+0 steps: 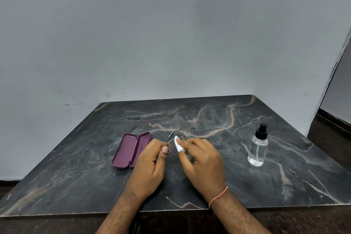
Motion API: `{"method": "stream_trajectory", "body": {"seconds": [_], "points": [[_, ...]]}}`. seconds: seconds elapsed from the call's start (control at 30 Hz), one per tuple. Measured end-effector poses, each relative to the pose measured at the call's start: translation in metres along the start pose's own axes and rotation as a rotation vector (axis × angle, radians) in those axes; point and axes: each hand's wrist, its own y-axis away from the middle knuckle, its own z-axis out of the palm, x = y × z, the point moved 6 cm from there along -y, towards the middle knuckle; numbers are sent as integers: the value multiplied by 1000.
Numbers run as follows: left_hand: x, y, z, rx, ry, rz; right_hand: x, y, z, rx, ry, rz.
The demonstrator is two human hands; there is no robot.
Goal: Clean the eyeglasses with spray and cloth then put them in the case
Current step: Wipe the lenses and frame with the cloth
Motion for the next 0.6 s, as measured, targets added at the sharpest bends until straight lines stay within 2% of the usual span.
{"method": "stream_trajectory", "body": {"seconds": [0.2, 0.43, 0.6], "points": [[-5, 1, -2, 11, 23, 0, -11, 6, 7, -111, -68, -103], [-2, 1, -3, 29, -7, 13, -1, 0, 2, -47, -10, 16], [-4, 1, -2, 34, -5, 9, -12, 5, 6, -133, -61, -86]]}}
